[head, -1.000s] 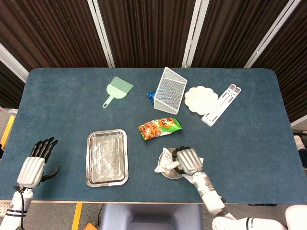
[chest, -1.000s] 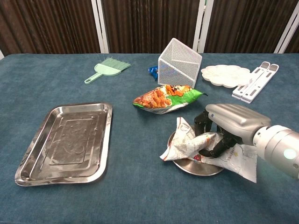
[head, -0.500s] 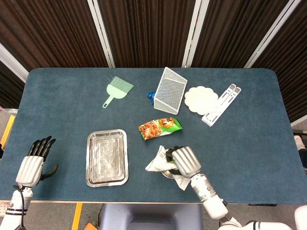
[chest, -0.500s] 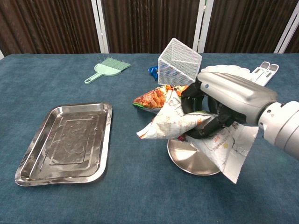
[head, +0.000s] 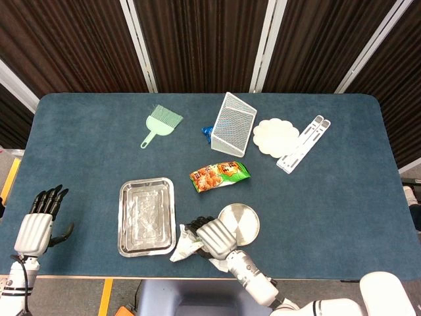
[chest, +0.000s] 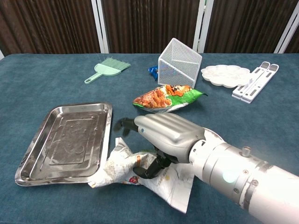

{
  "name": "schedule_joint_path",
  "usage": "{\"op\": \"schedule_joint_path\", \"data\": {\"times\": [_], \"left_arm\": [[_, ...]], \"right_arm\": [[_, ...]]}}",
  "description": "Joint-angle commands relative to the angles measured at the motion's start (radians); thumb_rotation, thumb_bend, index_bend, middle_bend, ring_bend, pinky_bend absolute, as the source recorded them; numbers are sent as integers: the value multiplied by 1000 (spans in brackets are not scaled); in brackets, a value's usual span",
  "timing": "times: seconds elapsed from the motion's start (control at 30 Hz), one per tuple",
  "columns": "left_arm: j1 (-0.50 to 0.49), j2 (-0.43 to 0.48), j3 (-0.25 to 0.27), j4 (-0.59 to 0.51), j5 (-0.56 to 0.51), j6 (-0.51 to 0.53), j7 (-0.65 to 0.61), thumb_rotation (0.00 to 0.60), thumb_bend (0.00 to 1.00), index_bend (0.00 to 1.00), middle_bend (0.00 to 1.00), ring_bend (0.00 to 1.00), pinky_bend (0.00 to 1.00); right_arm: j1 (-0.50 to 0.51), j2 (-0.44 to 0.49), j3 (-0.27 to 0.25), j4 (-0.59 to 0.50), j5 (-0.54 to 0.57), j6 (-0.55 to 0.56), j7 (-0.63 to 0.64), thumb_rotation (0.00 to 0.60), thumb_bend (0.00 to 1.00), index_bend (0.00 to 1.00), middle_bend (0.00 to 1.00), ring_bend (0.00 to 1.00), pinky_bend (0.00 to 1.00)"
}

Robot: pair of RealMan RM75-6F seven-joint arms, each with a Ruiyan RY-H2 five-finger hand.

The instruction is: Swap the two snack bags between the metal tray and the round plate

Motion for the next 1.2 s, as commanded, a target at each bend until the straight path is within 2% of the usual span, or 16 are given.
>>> {"op": "schedule_joint_path", "data": {"times": [0.03,0.1,0.23,0.33,0.43,0.53,0.67,0.87,0.97,1.13,1.17,1.2], "left_arm": [[2,-3,0,5,9,1,-2,600,357,0,0,0,54],[4,-3,1,3,13,2,1,600,357,0,0,0,54],[9,3,2,-11,20,6,12,600,358,0,0,0,54],[9,12,2,-18,23,-2,17,600,358,0,0,0,54],[8,14,-4,-18,11,-15,19,600,359,0,0,0,54],[7,15,-7,-20,3,-29,25,600,358,0,0,0,54],[8,15,-11,-17,0,-33,32,600,358,0,0,0,54],[13,18,-19,-15,-19,-46,40,600,359,0,0,0,54],[13,19,-17,-17,-18,-52,47,600,359,0,0,0,54],[14,18,-22,-12,-23,-59,49,600,357,0,0,0,52],[13,17,-23,-10,-25,-61,50,600,358,0,0,0,52],[13,16,-25,-9,-27,-64,50,600,358,0,0,0,52]], "right_arm": [[14,52,15,-54,3,-17,37,600,164,0,0,0,3],[10,111,25,-112,27,-29,63,600,114,0,0,0,0],[-16,275,51,-209,41,-7,119,600,102,0,0,0,0],[-26,351,104,-214,75,24,171,600,102,0,0,0,0],[25,360,168,-173,158,-7,165,600,102,0,0,0,0],[126,304,208,-64,260,-27,52,600,102,0,0,0,0],[277,169,239,142,396,-46,-82,600,102,0,0,0,0],[428,12,239,427,540,-113,-185,600,102,0,0,0,0],[475,-47,236,541,584,-147,-201,600,102,0,0,0,0],[515,-103,237,662,637,-196,-195,600,103,0,0,0,2],[517,-107,237,671,643,-200,-192,600,107,6,18,0,28],[519,-111,237,679,647,-202,-189,600,116,53,63,2,81]]}}
